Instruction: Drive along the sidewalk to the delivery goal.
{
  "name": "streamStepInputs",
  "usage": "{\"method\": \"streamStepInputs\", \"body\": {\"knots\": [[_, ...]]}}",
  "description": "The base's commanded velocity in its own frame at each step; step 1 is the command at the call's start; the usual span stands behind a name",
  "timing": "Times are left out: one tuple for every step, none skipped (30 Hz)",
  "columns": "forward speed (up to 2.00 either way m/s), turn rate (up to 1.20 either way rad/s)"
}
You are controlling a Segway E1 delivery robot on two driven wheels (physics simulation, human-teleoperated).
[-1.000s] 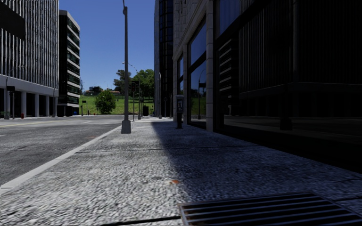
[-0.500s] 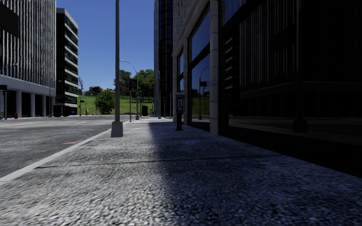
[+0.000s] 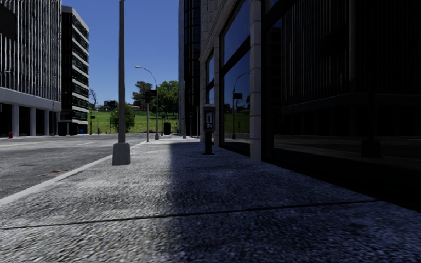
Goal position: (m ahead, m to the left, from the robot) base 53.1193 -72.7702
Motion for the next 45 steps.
{"method": "streamStepInputs", "body": {"knots": [[2.00,0.00],[2.00,0.00],[2.00,0.00],[2.00,0.00],[2.00,0.00],[2.00,0.00],[2.00,0.26],[2.00,1.07],[2.00,1.20],[2.00,1.20],[2.00,1.20],[2.00,1.20],[2.00,0.42],[2.00,0.28],[2.00,0.26],[2.00,0.21],[2.00,0.09],[2.00,0.03],[2.00,0.00],[2.00,0.00],[2.00,0.00],[2.00,0.00],[2.00,0.00],[2.00,0.00],[2.00,0.00],[2.00,0.00],[2.00,0.00],[2.00,0.07],[2.00,0.54],[2.00,0.77],[2.00,1.20],[2.00,1.20],[2.00,1.20],[2.00,1.20],[2.00,1.20],[2.00,1.19],[2.00,1.02],[2.00,0.88],[2.00,0.35],[2.00,0.16],[2.00,0.16],[2.00,0.06],[2.00,0.00],[2.00,0.00],[2.00,0.00]]}}
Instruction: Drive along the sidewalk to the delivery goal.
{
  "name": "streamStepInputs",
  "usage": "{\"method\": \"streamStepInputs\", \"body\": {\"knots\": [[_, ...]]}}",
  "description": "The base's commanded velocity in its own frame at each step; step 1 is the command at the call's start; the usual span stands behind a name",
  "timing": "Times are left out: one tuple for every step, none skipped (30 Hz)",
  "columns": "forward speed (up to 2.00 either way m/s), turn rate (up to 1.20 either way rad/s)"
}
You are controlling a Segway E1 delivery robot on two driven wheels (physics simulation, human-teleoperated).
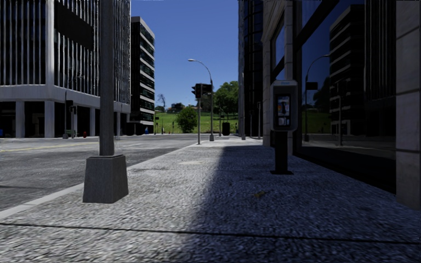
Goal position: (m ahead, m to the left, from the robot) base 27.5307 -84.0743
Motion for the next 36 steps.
{"method": "streamStepInputs", "body": {"knots": [[2.00,0.00],[2.00,0.00],[2.00,0.00],[2.00,0.00],[2.00,0.00],[2.00,0.00],[2.00,0.00],[2.00,0.00],[2.00,0.00],[2.00,0.00],[2.00,0.00],[2.00,0.00],[2.00,0.00],[2.00,0.00],[2.00,0.00],[2.00,0.00],[2.00,0.00],[2.00,0.00],[2.00,0.00],[2.00,0.00],[2.00,0.00],[2.00,0.00],[2.00,0.00],[2.00,0.00],[2.00,-0.42],[2.00,-0.35],[2.00,-0.03],[2.00,-0.03],[2.00,-0.02],[2.00,-0.02],[2.00,-0.01],[2.00,-0.01],[2.00,0.00],[2.00,0.00],[2.00,0.00],[2.00,0.00]]}}
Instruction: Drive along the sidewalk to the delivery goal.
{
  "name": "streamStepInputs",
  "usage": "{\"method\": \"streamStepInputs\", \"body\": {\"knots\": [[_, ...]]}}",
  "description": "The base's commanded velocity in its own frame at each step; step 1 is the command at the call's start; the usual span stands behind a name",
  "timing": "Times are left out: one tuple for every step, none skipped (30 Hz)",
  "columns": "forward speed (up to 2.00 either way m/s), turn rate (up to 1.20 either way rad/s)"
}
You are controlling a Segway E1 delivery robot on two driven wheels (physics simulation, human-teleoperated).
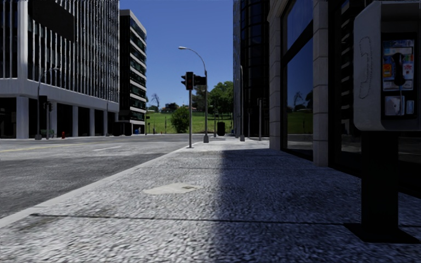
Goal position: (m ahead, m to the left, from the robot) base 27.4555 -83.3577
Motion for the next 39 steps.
{"method": "streamStepInputs", "body": {"knots": [[2.00,0.00],[2.00,0.00],[2.00,0.00],[2.00,0.00],[2.00,0.00],[2.00,0.00],[2.00,0.00],[2.00,0.00],[2.00,-0.43],[2.00,-0.82],[2.00,-0.85],[2.00,-0.91],[2.00,-1.00],[2.00,-1.01],[2.00,0.00],[2.00,0.00],[2.00,0.00],[2.00,0.00],[2.00,0.00],[2.00,0.00],[2.00,0.00],[2.00,0.00],[2.00,0.00],[2.00,0.00],[2.00,0.00],[2.00,0.00],[2.00,0.00],[2.00,0.00],[2.00,0.00],[2.00,0.00],[2.00,0.00],[2.00,0.00],[2.00,0.00],[2.00,0.00],[2.00,0.00],[2.00,0.00],[2.00,0.00],[2.00,0.00],[2.00,0.00]]}}
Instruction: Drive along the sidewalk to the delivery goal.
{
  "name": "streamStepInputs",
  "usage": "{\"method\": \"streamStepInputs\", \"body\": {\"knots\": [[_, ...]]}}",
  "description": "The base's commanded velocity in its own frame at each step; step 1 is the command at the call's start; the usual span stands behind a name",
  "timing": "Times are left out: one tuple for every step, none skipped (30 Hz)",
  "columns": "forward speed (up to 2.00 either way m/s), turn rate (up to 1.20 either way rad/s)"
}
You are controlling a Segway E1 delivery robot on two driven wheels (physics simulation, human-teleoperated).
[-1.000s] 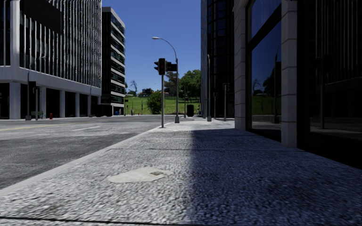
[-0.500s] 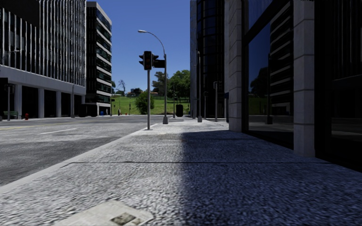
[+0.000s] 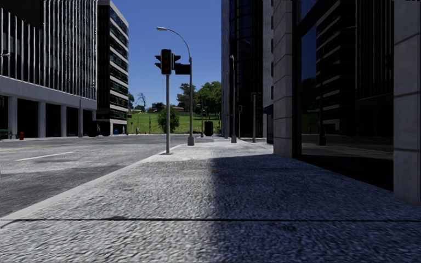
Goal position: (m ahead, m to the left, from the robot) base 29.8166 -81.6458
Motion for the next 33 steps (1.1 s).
{"method": "streamStepInputs", "body": {"knots": [[2.00,0.00],[2.00,0.00],[2.00,0.00],[2.00,0.00],[2.00,0.00],[2.00,0.00],[2.00,0.00],[2.00,0.00],[2.00,0.00],[2.00,0.00],[2.00,0.00],[2.00,0.00],[2.00,0.00],[2.00,0.00],[2.00,0.00],[2.00,0.00],[2.00,0.00],[2.00,0.00],[2.00,0.00],[2.00,0.00],[2.00,0.00],[2.00,0.00],[2.00,0.00],[2.00,0.00],[2.00,0.00],[2.00,0.00],[2.00,0.00],[2.00,0.00],[2.00,0.00],[2.00,0.00],[2.00,0.00],[2.00,0.00],[2.00,0.00]]}}
